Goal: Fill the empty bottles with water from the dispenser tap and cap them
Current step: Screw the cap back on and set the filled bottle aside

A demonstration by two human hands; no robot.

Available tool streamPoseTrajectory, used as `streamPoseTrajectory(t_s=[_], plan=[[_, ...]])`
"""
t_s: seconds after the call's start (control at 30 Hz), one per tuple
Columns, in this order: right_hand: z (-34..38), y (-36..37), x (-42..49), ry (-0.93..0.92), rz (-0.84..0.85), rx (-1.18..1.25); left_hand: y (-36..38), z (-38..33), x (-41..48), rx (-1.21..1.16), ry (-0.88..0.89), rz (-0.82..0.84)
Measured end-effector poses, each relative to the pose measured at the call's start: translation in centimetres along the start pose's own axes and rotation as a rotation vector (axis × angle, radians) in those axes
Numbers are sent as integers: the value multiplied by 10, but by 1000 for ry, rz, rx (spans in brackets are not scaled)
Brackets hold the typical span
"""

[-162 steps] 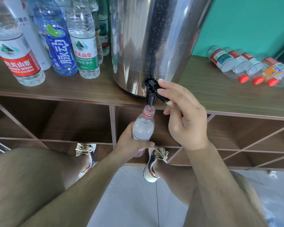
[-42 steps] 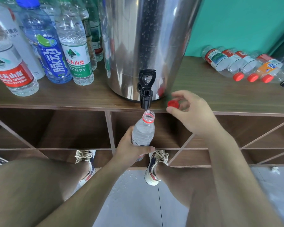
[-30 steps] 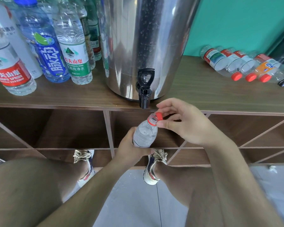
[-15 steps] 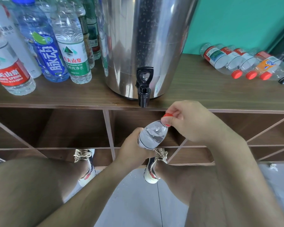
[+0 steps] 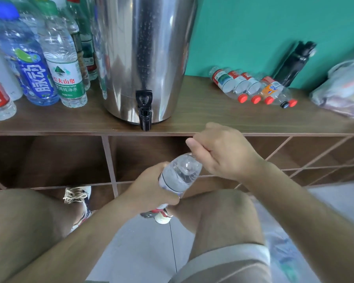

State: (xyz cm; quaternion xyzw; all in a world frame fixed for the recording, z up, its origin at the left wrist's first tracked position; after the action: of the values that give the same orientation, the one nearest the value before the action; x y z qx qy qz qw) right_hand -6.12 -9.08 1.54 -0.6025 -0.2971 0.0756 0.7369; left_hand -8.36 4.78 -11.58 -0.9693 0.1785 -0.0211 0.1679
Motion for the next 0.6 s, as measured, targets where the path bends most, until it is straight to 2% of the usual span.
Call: streamPoseTrajectory(t_s=[0.07,0.17,0.23,0.3,0.37,0.47,0.6], plan=[[6,-30,-3,-70,-80,-1,1,-23,-15,-102,6,27],[26,-73,2,-79,-78,-19,-1,-62,-37,-153,57,89],[38,-94,13,69,27,-129,-5,-89,-51,-163,98,55],[46,-116,25,290,137,-250,-19,-114,-61,-78,164,-104],[60,-141,33,348,168,-302,-34,-137,-71,-6,225,-229],[88,-177,42,207,170,-225,-56,-159,-86,-84,252,-264],[129,-219,48,-263,-45,-169,-82,-185,-104,-121,306,-170]])
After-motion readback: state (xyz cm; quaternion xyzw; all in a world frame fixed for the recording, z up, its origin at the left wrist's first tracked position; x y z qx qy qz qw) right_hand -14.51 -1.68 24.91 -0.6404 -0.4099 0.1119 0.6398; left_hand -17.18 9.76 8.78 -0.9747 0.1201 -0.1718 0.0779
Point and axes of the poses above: each hand's wrist, its own x-axis towards the middle knuckle, its own y-axis out of the palm, z = x × y, the point moved 6 cm from there along x, towards the middle knuckle, and after that the axes turned 10 degrees about y, right-handed, at the moved point
